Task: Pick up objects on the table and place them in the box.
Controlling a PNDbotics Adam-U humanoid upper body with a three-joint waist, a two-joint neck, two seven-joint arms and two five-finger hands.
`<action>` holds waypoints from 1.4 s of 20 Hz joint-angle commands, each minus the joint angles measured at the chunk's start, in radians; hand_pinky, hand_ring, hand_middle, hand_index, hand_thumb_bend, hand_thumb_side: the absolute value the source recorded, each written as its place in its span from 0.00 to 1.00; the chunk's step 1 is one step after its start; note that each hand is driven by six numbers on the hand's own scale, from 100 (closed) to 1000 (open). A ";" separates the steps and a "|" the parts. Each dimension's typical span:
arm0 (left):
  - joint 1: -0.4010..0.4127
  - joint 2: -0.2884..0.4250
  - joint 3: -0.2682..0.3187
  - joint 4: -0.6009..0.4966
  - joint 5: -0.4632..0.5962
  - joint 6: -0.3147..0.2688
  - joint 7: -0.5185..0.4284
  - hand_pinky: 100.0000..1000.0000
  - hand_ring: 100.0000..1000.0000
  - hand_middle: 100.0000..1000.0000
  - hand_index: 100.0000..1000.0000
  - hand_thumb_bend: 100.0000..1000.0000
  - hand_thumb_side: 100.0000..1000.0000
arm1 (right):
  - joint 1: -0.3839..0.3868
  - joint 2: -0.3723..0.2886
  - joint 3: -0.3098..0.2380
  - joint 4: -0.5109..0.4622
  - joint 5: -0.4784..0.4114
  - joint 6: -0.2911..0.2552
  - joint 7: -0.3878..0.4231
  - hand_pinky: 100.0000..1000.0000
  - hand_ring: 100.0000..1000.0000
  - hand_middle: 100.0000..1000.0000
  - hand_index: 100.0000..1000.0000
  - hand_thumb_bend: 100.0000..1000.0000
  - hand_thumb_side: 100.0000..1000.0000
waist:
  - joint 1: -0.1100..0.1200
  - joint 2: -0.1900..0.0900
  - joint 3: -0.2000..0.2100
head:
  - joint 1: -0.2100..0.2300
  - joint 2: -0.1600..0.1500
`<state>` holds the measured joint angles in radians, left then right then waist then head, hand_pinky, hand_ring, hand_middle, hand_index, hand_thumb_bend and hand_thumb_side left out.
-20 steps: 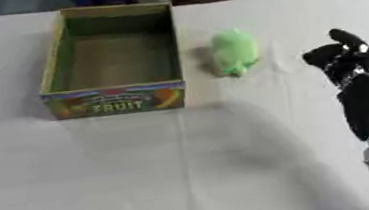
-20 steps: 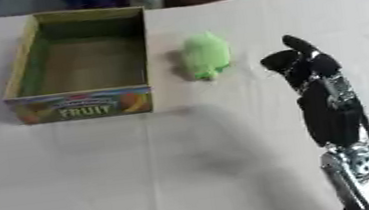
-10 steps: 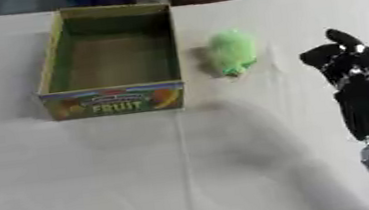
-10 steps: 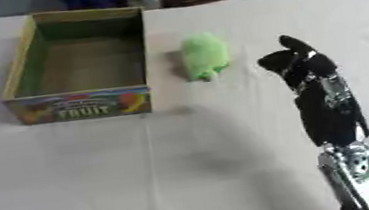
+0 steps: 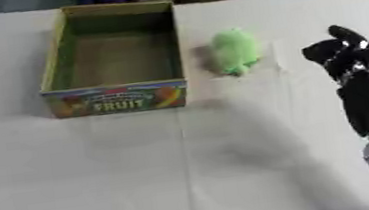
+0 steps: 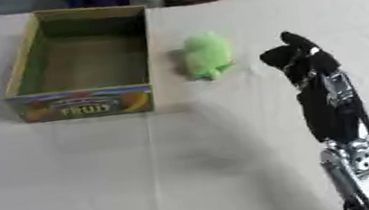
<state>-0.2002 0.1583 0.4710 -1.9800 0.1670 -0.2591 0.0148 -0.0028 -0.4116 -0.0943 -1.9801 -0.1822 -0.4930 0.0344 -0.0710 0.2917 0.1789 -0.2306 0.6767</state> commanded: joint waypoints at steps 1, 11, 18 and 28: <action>-0.001 0.022 0.002 -0.020 -0.004 -0.002 -0.003 0.38 0.37 0.42 0.57 0.00 0.74 | -0.021 -0.097 -0.023 -0.020 0.046 -0.047 -0.002 0.84 0.78 0.70 0.89 0.00 1.00 | 0.000 -0.015 0.001 | -0.003 0.006; 0.002 0.033 -0.003 -0.020 -0.003 -0.005 -0.006 0.38 0.37 0.42 0.57 0.00 0.74 | -0.089 -0.325 -0.048 -0.020 0.187 -0.036 0.005 0.83 0.81 0.77 0.91 0.00 1.00 | -0.006 -0.020 0.007 | -0.005 0.002; 0.004 0.030 -0.010 -0.020 0.002 -0.006 -0.010 0.38 0.37 0.42 0.57 0.00 0.74 | -0.147 -0.495 -0.026 -0.020 0.265 0.031 -0.087 0.83 0.82 0.78 0.90 0.00 1.00 | 0.005 -0.025 0.022 | -0.013 -0.003; 0.009 0.027 -0.021 -0.020 0.013 -0.009 -0.022 0.38 0.37 0.42 0.57 0.00 0.74 | -0.295 -0.614 0.048 -0.001 0.330 0.183 -0.144 0.83 0.85 0.82 0.94 0.01 1.00 | 0.009 -0.027 0.036 | -0.034 -0.017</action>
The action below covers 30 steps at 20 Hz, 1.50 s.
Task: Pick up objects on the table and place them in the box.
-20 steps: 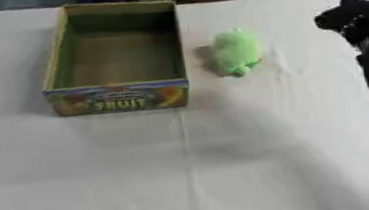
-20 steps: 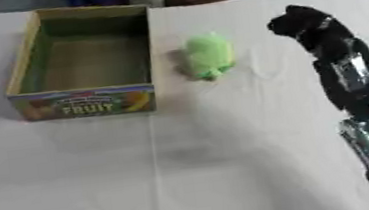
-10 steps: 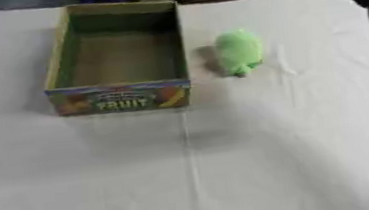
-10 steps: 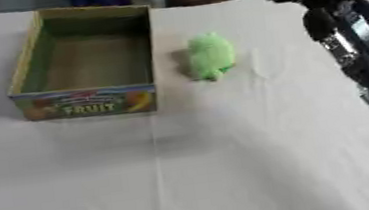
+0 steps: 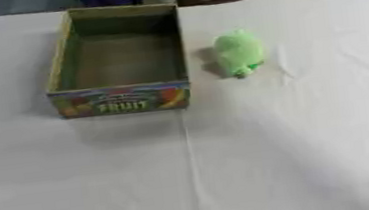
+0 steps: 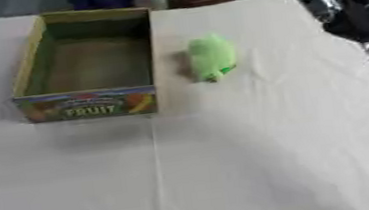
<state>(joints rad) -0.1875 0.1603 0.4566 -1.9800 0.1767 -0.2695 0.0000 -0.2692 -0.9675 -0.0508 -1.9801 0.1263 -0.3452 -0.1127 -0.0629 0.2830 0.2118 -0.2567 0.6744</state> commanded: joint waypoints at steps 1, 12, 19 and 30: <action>-0.003 0.024 -0.008 -0.020 0.003 0.003 -0.009 0.38 0.37 0.42 0.57 0.00 0.74 | -0.049 -0.073 0.016 0.018 0.034 0.050 0.015 0.83 0.85 0.84 0.97 0.06 1.00 | 0.001 -0.018 0.005 | -0.011 -0.014; 0.002 0.023 -0.017 -0.020 0.011 0.003 -0.023 0.38 0.37 0.42 0.57 0.00 0.74 | -0.206 -0.069 0.148 0.192 0.201 0.082 0.181 0.84 0.87 0.86 1.00 0.26 1.00 | 0.007 -0.022 0.014 | -0.045 -0.013; 0.004 0.022 -0.018 -0.020 0.010 0.004 -0.025 0.38 0.37 0.42 0.57 0.00 0.74 | -0.236 -0.044 0.181 0.263 0.305 0.030 0.284 0.85 0.88 0.86 1.00 0.36 1.00 | 0.007 -0.023 0.012 | -0.045 -0.013; 0.005 0.021 -0.018 -0.020 0.007 0.009 -0.031 0.38 0.37 0.42 0.57 0.00 0.74 | -0.259 -0.016 0.198 0.318 0.346 0.007 0.406 0.87 0.89 0.87 1.00 0.39 1.00 | 0.002 -0.022 0.010 | -0.039 -0.019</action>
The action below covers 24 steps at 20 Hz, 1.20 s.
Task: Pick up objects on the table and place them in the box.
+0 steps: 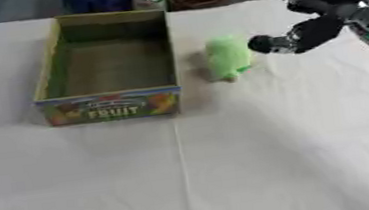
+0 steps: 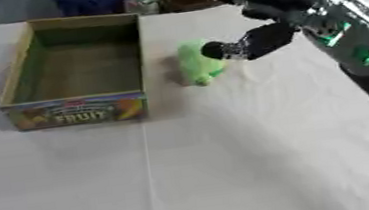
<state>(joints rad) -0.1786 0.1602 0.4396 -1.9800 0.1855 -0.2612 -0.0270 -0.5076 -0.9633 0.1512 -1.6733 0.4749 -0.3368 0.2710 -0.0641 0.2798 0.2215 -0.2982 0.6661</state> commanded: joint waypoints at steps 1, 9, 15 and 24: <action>-0.003 0.021 -0.001 -0.020 -0.002 0.001 -0.004 0.38 0.37 0.42 0.57 0.00 0.74 | -0.025 -0.018 -0.002 0.018 -0.006 0.001 0.033 0.88 0.89 0.86 1.00 0.46 0.94 | 0.003 -0.019 0.000 | 0.002 -0.011; -0.005 0.017 -0.004 -0.020 -0.002 0.004 -0.010 0.38 0.37 0.42 0.56 0.00 0.74 | -0.070 0.028 -0.004 0.105 0.009 0.061 0.105 0.90 0.92 0.85 1.00 0.77 0.75 | 0.000 -0.015 0.004 | -0.001 -0.010; -0.005 0.015 -0.005 -0.020 -0.003 0.005 -0.014 0.38 0.37 0.42 0.56 0.00 0.74 | -0.156 0.087 0.006 0.251 0.081 0.151 0.166 0.90 0.93 0.86 1.00 0.87 0.72 | -0.003 -0.014 0.008 | -0.005 -0.008; -0.009 0.015 -0.008 -0.020 -0.002 0.012 -0.018 0.38 0.37 0.42 0.56 0.00 0.75 | -0.233 0.162 0.059 0.344 0.211 0.283 0.136 0.89 0.93 0.85 0.99 0.87 0.72 | -0.009 -0.017 0.007 | -0.003 -0.003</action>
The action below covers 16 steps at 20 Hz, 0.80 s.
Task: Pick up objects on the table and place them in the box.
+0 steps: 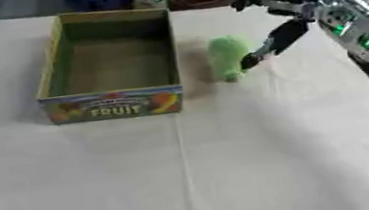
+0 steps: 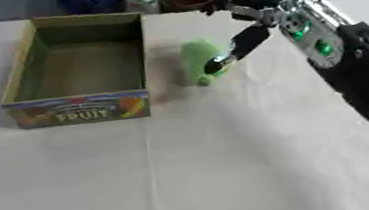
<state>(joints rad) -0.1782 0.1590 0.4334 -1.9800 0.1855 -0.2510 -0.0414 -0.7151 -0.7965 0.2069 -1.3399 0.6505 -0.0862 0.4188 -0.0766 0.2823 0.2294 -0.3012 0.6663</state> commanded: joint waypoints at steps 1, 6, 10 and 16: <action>-0.010 0.016 -0.002 -0.020 -0.001 0.003 -0.003 0.38 0.37 0.42 0.56 0.00 0.75 | -0.032 0.008 0.011 0.018 0.048 0.046 -0.012 0.89 0.93 0.85 0.99 0.84 0.73 | 0.004 -0.020 -0.001 | 0.000 -0.002; -0.012 0.015 -0.001 -0.020 0.000 0.005 -0.002 0.38 0.37 0.42 0.56 0.00 0.75 | -0.035 0.046 0.044 0.023 0.082 0.084 -0.002 0.88 0.93 0.83 0.99 0.80 0.68 | 0.003 -0.019 0.001 | 0.001 -0.005; -0.014 0.013 -0.001 -0.020 0.000 0.005 -0.004 0.38 0.37 0.42 0.56 0.00 0.75 | -0.027 0.060 0.049 0.038 0.116 0.082 -0.015 0.87 0.92 0.81 0.98 0.77 0.66 | 0.001 -0.016 0.005 | 0.000 -0.008; -0.015 0.010 -0.001 -0.020 -0.001 0.004 -0.006 0.38 0.37 0.42 0.56 0.00 0.75 | -0.018 0.083 0.042 0.099 0.185 0.079 -0.060 0.85 0.91 0.79 0.97 0.67 0.64 | 0.002 -0.011 0.012 | -0.002 -0.013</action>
<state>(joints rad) -0.1852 0.1578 0.4333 -1.9800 0.1855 -0.2471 -0.0446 -0.7203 -0.6960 0.2628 -1.2475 0.8151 -0.0078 0.3712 -0.0795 0.2861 0.2404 -0.3011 0.6658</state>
